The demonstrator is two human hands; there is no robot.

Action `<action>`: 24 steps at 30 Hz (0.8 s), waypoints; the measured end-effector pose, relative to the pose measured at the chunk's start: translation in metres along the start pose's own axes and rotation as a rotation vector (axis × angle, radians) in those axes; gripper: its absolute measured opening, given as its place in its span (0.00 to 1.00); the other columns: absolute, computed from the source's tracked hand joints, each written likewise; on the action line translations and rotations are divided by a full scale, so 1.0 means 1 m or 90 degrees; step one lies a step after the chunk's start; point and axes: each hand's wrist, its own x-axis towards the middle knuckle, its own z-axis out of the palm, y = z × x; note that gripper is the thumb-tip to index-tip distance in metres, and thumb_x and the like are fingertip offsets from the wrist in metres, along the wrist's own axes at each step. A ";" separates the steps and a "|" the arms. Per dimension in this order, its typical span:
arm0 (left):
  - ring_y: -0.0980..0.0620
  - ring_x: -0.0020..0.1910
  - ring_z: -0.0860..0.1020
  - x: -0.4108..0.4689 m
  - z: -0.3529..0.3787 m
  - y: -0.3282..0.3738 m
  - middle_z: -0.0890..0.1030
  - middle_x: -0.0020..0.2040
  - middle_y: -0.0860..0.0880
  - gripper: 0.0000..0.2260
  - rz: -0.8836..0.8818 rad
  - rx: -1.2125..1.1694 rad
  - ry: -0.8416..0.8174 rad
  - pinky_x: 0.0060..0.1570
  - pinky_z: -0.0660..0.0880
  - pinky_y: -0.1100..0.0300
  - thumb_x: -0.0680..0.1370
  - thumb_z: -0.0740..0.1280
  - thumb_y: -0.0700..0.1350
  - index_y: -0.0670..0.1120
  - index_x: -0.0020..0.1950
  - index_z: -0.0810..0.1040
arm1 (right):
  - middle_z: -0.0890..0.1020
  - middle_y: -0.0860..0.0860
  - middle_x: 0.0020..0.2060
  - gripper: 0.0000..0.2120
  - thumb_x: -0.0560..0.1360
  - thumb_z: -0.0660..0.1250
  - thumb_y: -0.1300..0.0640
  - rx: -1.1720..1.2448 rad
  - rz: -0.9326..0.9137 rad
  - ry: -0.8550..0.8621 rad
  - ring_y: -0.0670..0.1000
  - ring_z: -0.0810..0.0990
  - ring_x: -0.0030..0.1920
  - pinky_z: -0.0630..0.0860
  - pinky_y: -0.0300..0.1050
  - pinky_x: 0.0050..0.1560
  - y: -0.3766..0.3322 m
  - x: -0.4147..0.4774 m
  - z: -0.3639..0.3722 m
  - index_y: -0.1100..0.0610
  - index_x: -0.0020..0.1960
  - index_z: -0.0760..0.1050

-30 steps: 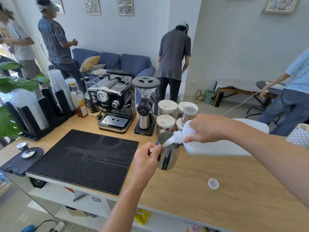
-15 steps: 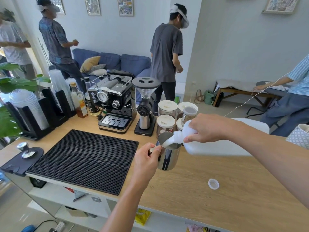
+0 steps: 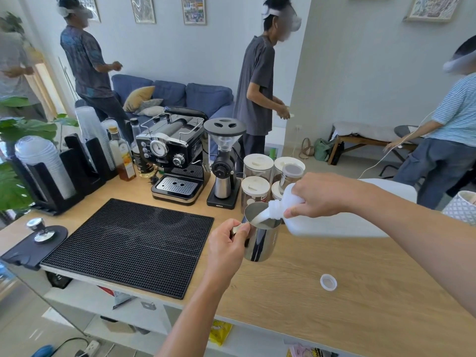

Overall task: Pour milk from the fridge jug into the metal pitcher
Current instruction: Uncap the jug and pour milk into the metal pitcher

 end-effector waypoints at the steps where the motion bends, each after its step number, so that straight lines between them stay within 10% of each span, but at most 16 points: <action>1: 0.57 0.32 0.72 0.000 0.000 0.000 0.78 0.34 0.47 0.11 -0.001 -0.002 0.001 0.35 0.72 0.57 0.81 0.66 0.45 0.41 0.41 0.79 | 0.75 0.51 0.34 0.26 0.75 0.61 0.33 0.000 0.000 0.000 0.52 0.72 0.34 0.66 0.46 0.32 0.000 0.000 0.000 0.58 0.40 0.72; 24: 0.53 0.35 0.75 -0.003 -0.001 0.000 0.81 0.39 0.40 0.11 0.008 0.011 0.006 0.37 0.74 0.47 0.81 0.66 0.45 0.41 0.42 0.80 | 0.74 0.51 0.32 0.25 0.75 0.61 0.34 -0.014 -0.012 0.000 0.52 0.71 0.33 0.63 0.45 0.30 -0.003 -0.003 -0.001 0.56 0.36 0.68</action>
